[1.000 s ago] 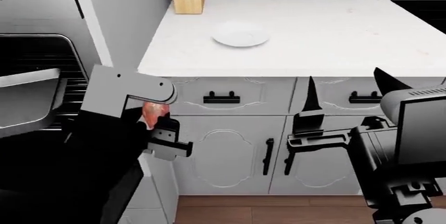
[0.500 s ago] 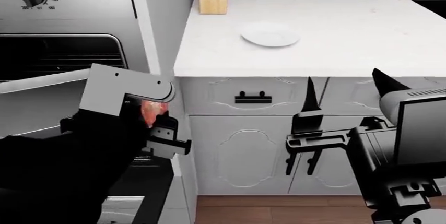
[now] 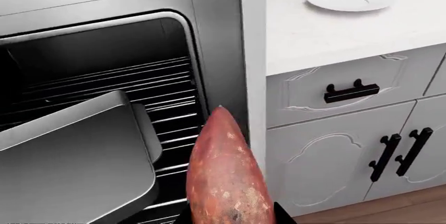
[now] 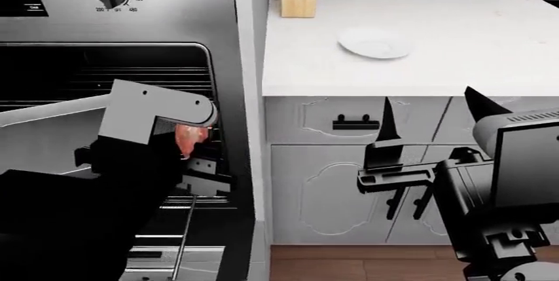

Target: Place the sweet potato on the top rack of the oven.

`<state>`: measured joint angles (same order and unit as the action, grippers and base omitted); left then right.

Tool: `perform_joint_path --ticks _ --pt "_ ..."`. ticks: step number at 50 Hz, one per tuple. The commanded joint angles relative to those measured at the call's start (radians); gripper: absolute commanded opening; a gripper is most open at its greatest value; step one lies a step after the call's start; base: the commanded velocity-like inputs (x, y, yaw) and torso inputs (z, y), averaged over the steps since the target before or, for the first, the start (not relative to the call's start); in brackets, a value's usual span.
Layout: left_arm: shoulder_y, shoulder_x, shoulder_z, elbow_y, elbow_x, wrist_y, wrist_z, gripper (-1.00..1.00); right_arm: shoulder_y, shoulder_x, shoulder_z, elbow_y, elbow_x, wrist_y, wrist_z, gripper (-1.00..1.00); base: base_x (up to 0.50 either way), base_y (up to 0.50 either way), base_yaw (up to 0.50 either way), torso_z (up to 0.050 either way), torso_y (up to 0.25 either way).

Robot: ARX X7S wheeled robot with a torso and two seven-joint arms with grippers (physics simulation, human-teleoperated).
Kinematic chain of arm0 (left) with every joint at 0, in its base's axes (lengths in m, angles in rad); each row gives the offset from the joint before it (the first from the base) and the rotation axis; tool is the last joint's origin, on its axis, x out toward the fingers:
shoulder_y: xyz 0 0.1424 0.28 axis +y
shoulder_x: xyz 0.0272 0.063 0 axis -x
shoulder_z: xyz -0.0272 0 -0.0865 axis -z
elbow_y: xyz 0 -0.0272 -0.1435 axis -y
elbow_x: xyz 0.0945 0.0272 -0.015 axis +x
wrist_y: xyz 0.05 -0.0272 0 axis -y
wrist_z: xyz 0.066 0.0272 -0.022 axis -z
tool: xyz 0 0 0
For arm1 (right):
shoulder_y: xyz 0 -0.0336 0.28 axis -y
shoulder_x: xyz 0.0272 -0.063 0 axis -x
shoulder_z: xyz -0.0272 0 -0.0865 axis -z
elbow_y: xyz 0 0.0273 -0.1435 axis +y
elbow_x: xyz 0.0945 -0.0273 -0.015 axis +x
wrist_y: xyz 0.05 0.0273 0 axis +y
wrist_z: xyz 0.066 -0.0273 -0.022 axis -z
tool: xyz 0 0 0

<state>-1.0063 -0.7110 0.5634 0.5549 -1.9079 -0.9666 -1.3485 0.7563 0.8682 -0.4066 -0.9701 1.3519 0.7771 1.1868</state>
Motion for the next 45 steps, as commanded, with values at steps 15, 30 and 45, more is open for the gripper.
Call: perform_joint_path --ticks 15,30,45 --pt "-0.004 -0.006 0.008 -0.015 0.021 0.01 0.022 -1.0 0.002 -0.002 -0.009 0.007 -0.01 -0.002 -0.005 1.0 0.0 0.31 0.0 0.0 0.0" --pt "-0.001 -0.011 0.011 -0.016 0.03 0.015 0.031 -1.0 -0.001 -0.005 -0.015 0.01 -0.021 -0.006 -0.011 1.0 0.0 0.3 0.0 0.0 0.0" --pt "0.002 -0.02 0.009 -0.04 0.059 0.018 0.066 -1.0 -0.02 -0.007 -0.015 0.02 -0.052 -0.024 -0.032 1.0 0.0 0.17 0.0 0.0 0.0"
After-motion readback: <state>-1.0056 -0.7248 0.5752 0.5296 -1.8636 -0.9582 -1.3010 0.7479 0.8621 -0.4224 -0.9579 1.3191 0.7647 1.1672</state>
